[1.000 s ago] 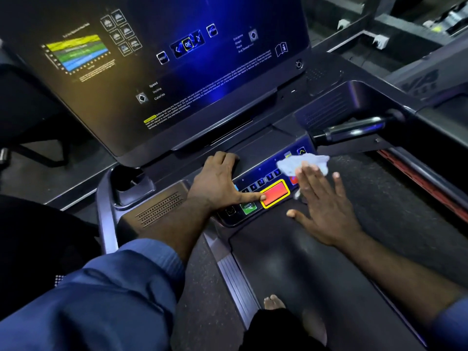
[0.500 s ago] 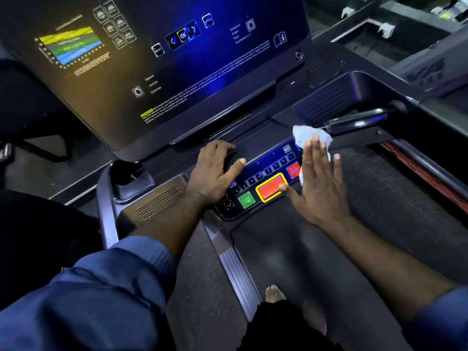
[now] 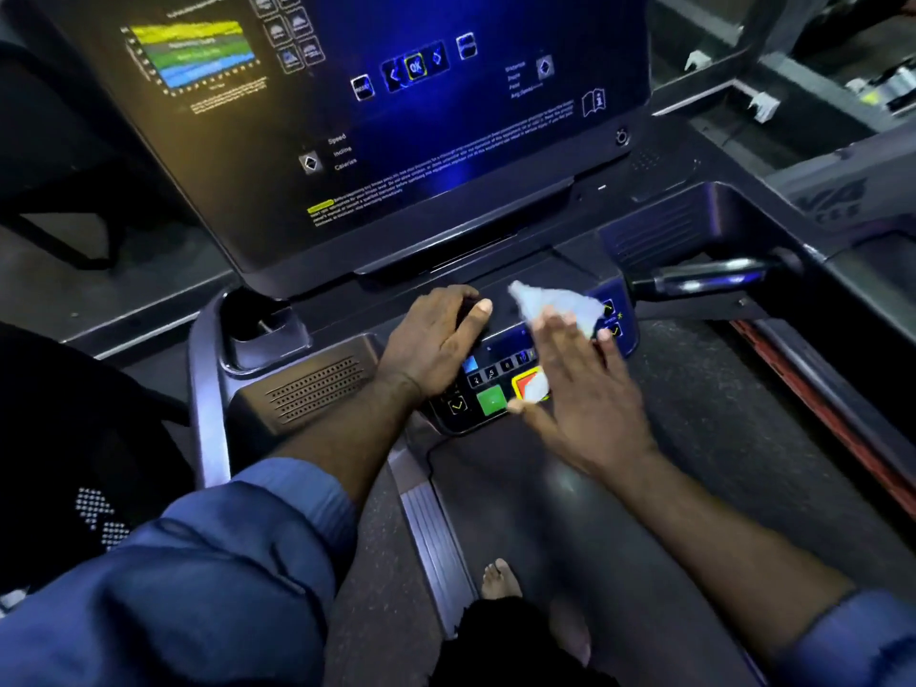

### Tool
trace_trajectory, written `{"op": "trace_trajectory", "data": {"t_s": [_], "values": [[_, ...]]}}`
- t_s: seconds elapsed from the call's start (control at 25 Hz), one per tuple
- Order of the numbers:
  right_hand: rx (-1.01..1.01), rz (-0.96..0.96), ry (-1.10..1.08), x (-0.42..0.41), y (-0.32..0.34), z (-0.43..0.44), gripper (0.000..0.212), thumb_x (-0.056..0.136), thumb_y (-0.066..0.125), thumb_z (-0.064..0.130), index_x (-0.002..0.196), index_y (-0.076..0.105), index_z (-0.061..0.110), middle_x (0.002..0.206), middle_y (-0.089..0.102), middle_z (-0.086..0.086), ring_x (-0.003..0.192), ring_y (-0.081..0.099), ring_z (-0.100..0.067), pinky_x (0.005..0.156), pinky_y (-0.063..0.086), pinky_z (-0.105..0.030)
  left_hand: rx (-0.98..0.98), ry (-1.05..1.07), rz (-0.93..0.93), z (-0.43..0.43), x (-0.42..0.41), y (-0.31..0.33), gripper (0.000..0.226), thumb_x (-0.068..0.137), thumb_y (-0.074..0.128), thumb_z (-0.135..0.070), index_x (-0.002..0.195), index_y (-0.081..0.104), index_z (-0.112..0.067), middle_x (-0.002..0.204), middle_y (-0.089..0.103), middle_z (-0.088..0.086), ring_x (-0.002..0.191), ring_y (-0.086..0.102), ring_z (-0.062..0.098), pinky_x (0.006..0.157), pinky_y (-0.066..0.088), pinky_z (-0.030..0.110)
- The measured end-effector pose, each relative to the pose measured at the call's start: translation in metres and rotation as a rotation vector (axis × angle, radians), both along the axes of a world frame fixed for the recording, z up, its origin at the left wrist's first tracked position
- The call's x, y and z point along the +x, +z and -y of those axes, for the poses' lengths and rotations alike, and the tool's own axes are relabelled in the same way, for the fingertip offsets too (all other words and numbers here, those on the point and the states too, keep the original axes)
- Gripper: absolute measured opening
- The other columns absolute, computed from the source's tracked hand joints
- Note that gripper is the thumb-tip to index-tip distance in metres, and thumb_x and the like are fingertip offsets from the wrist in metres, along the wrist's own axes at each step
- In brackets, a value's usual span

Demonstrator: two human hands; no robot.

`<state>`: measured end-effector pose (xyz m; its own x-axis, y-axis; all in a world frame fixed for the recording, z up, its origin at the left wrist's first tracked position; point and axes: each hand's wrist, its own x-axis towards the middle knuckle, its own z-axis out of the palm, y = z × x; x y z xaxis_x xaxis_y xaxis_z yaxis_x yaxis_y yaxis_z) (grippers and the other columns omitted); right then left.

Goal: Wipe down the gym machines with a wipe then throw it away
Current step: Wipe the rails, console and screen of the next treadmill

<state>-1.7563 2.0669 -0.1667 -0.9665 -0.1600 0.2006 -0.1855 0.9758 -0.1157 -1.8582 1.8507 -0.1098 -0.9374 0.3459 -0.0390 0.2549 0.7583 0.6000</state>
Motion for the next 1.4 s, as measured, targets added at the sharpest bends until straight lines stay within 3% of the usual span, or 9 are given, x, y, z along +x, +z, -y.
{"op": "trace_trajectory", "data": {"t_s": [0.16,0.32,0.52,0.76,0.92,0.96,1.16,1.32,1.4], "values": [[-0.317,0.138,-0.369,-0.014,0.019,0.007,0.095,0.100,0.013,0.076,0.165,-0.011,0.010,0.174,-0.016,-0.007,0.160,-0.015,-0.019,0.130,-0.001,-0.050,-0.065,-0.055,0.062,0.002,-0.002,0.006,0.065,0.098,0.021,-0.075,0.135,0.056,-0.034,0.131,0.058,-0.011,0.121,0.047,0.010,0.104,0.044,0.047],[0.028,0.098,0.194,-0.009,0.031,0.032,0.095,0.098,0.021,0.080,0.167,0.011,0.016,0.175,0.011,-0.001,0.161,0.007,-0.017,0.130,0.008,-0.048,-0.019,-0.040,0.034,0.005,-0.005,-0.002,0.062,0.102,0.018,-0.065,0.128,0.061,-0.028,0.126,0.061,-0.006,0.116,0.051,0.016,0.105,0.043,0.047],[0.011,0.084,-0.175,-0.057,0.064,-0.028,0.086,0.101,0.012,0.075,0.153,0.043,0.015,0.157,0.047,-0.003,0.151,0.032,-0.020,0.130,0.009,-0.050,-0.120,0.005,0.041,0.003,-0.009,0.002,0.049,0.106,0.029,-0.051,0.123,0.063,-0.021,0.123,0.064,0.000,0.115,0.054,0.020,0.105,0.045,0.047],[0.011,0.258,0.169,-0.098,0.064,-0.006,0.083,0.098,0.011,0.079,0.138,0.054,0.020,0.139,0.062,-0.002,0.135,0.051,-0.022,0.118,0.034,-0.043,-0.144,0.004,0.078,0.000,-0.013,0.005,0.040,0.112,0.041,-0.034,0.141,0.057,-0.013,0.143,0.057,0.007,0.131,0.049,0.024,0.114,0.036,0.038],[0.195,0.519,0.088,-0.151,0.092,-0.019,0.110,0.086,-0.006,0.088,0.154,0.046,0.019,0.155,0.053,-0.004,0.150,0.038,-0.016,0.129,0.003,-0.046,-0.168,0.088,0.176,-0.002,-0.020,0.011,0.044,0.112,0.039,-0.038,0.147,0.053,-0.016,0.149,0.053,0.004,0.135,0.048,0.022,0.117,0.037,0.042],[0.219,0.549,0.108,-0.152,0.097,-0.014,0.110,0.088,-0.004,0.088,0.157,0.042,0.015,0.159,0.047,-0.006,0.152,0.035,-0.019,0.129,0.003,-0.046,-0.160,0.107,0.201,-0.002,-0.021,0.011,0.043,0.112,0.039,-0.038,0.146,0.054,-0.016,0.149,0.054,0.004,0.135,0.048,0.022,0.118,0.036,0.042],[-0.018,0.622,0.344,-0.143,0.091,0.018,0.076,0.101,0.029,0.073,0.152,0.046,0.020,0.157,0.049,-0.005,0.143,0.046,-0.026,0.111,0.041,-0.040,0.133,0.432,0.288,-0.008,-0.023,0.025,0.027,0.109,0.052,-0.030,0.120,0.074,-0.017,0.124,0.073,-0.001,0.116,0.062,0.016,0.104,0.043,0.029],[-0.108,0.723,0.579,-0.155,0.080,0.054,0.051,0.106,0.041,0.046,0.149,0.047,0.020,0.154,0.052,-0.007,0.140,0.049,-0.029,0.111,0.043,-0.041,0.192,0.683,0.191,-0.009,-0.003,0.019,0.030,0.095,0.059,-0.044,0.112,0.072,-0.024,0.111,0.075,-0.003,0.107,0.067,0.018,0.103,0.049,0.037],[-0.144,0.731,0.644,-0.164,0.084,0.056,0.039,0.106,0.047,0.026,0.143,0.056,0.020,0.145,0.061,-0.010,0.130,0.057,-0.031,0.103,0.044,-0.033,0.238,0.713,0.216,-0.005,0.002,0.024,0.024,0.100,0.062,-0.038,0.114,0.072,-0.021,0.111,0.074,0.000,0.108,0.067,0.020,0.104,0.050,0.041]]}}
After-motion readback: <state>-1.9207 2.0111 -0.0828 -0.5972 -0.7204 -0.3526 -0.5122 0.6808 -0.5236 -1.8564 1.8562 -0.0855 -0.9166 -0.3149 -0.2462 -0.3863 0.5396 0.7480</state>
